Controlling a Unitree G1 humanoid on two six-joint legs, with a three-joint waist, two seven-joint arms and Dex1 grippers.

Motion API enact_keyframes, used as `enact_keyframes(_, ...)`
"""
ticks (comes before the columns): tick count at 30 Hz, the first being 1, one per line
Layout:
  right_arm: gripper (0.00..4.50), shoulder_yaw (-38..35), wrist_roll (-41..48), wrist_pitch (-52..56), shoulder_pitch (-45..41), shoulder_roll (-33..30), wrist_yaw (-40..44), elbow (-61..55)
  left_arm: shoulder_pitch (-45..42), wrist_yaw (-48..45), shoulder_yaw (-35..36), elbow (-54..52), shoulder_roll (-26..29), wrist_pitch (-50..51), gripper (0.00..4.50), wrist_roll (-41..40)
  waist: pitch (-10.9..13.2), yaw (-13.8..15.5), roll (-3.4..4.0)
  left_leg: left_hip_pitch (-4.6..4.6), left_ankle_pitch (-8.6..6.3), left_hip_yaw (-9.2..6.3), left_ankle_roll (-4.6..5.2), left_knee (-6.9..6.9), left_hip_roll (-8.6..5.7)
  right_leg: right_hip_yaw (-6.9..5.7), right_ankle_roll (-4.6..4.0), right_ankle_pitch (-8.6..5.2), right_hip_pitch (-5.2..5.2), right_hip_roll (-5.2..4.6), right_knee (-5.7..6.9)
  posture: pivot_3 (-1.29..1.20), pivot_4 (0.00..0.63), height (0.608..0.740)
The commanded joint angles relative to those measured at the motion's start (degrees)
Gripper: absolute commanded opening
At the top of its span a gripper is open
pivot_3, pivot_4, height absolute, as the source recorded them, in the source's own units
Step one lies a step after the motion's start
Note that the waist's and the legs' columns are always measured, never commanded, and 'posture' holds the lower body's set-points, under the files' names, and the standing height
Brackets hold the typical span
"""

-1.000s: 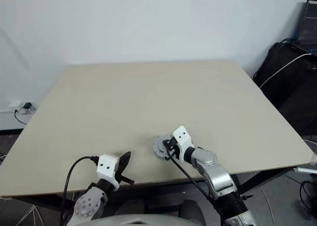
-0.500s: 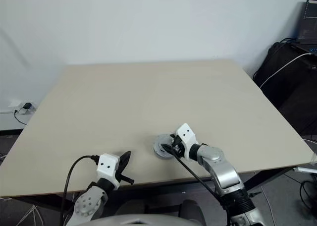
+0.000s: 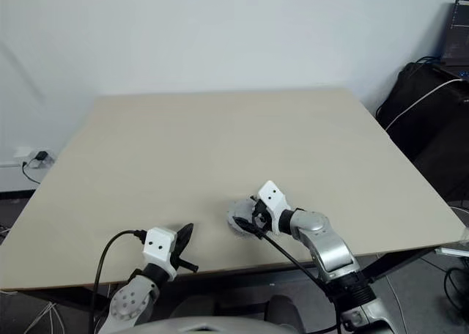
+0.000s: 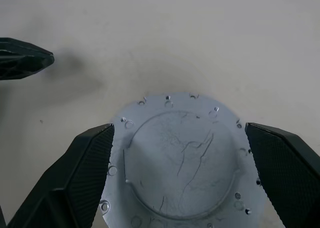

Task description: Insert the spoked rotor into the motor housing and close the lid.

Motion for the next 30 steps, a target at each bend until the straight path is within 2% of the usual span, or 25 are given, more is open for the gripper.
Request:
enact_keyframes(1,4.47,-0.2,-0.1,-1.0,-2.2,0.1,0.7,0.9,-0.2,0.3,-0.2,-3.4,-0.2,0.5,0.00,-0.1,0.0,0.0,0.00,0.00,0.00,0.00,0.00,0.00,0.00,0.00,0.00,0.00,0.00,0.00,0.00,0.00,0.000,0.740)
enact_keyframes(11,4.47,0.1,-1.6,-1.4,-3.4,0.5,0.5,4.7,0.6,0.8,-0.5,-5.8,-0.2,2.2,0.00,0.1,0.0,0.0,0.01,0.00,-0.01,0.00,-0.01,-0.01,0.00,0.00,0.00,0.00,-0.01,-0.03,0.00,0.00,0.000,0.740)
enact_keyframes(12,4.09,0.1,-1.6,-1.4,-3.4,0.5,0.5,4.8,0.7,0.8,-0.4,-5.7,-0.1,1.9,0.00,0.0,0.0,0.0,0.02,0.00,-0.01,0.00,-0.02,-0.01,0.00,0.00,-0.01,0.00,0.00,-0.04,0.00,0.00,0.000,0.740)
enact_keyframes(15,3.31,0.1,-1.7,-1.5,-3.2,0.5,0.4,4.8,0.9,0.4,0.2,-4.7,0.1,1.0,0.00,-0.4,0.0,0.1,0.02,0.00,-0.02,0.00,-0.04,0.00,-0.01,0.00,0.00,0.00,0.00,-0.08,0.00,0.00,0.000,0.740)
enact_keyframes(16,3.22,0.1,-1.8,-1.5,-3.1,0.5,0.3,4.7,0.8,0.3,0.3,-4.3,0.2,0.8,0.00,-0.5,0.0,0.1,0.02,0.00,-0.06,0.00,-0.11,0.00,-0.01,0.00,0.00,0.00,0.00,-0.08,0.00,0.00,0.000,0.740)
enact_keyframes(30,3.23,0.1,-1.3,-1.1,-1.4,0.7,-1.2,1.4,-1.3,-0.8,0.9,1.7,-0.2,-2.5,0.00,-0.7,0.0,0.1,0.02,-0.01,-0.04,0.00,-0.07,-0.01,-0.03,-0.01,0.00,0.00,0.00,-0.04,-0.01,0.00,0.000,0.740)
